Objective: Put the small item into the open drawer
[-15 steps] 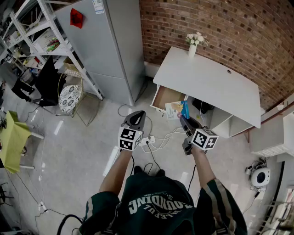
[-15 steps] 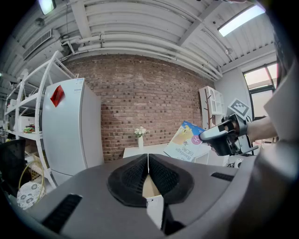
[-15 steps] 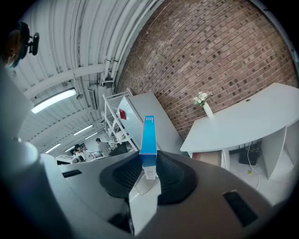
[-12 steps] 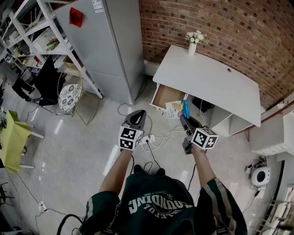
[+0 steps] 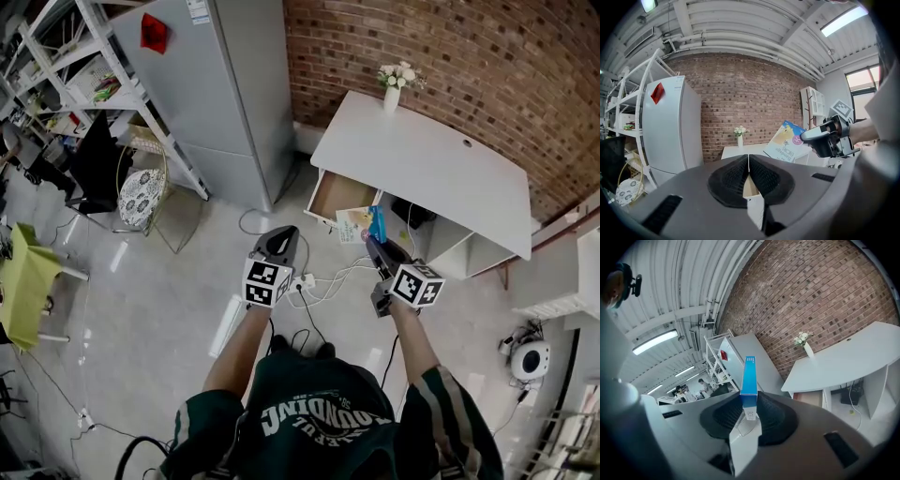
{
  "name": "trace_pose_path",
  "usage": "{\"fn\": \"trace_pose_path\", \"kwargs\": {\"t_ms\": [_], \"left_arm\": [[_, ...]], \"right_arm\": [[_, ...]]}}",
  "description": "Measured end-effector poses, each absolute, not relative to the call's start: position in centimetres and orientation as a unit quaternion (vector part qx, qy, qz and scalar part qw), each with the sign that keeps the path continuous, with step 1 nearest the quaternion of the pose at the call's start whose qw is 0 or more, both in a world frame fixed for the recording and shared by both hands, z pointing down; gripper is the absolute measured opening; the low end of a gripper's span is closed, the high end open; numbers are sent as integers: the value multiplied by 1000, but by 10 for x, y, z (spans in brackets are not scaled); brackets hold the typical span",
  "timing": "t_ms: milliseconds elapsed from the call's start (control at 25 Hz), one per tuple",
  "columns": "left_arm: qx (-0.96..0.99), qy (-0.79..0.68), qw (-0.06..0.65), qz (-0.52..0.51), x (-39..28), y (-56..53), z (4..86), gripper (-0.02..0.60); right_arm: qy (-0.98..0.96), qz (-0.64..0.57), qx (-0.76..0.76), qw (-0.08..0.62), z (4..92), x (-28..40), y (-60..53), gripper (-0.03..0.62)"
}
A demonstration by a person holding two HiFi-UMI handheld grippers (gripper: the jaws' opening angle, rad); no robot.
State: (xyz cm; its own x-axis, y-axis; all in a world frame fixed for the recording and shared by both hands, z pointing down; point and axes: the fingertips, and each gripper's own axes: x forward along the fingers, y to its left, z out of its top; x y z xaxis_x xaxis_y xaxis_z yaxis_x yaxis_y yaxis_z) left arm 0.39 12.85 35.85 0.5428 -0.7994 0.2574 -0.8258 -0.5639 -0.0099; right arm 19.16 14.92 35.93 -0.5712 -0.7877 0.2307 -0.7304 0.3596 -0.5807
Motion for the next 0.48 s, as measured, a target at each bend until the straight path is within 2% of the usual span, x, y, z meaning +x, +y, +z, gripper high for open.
{"fn": "trace_pose_path", "kwargs": {"t_ms": [480], "left_arm": [[871, -474, 62, 113, 3, 135, 352, 18]], "right_arm": [[825, -338, -452, 36, 357, 190, 161, 110]]}}
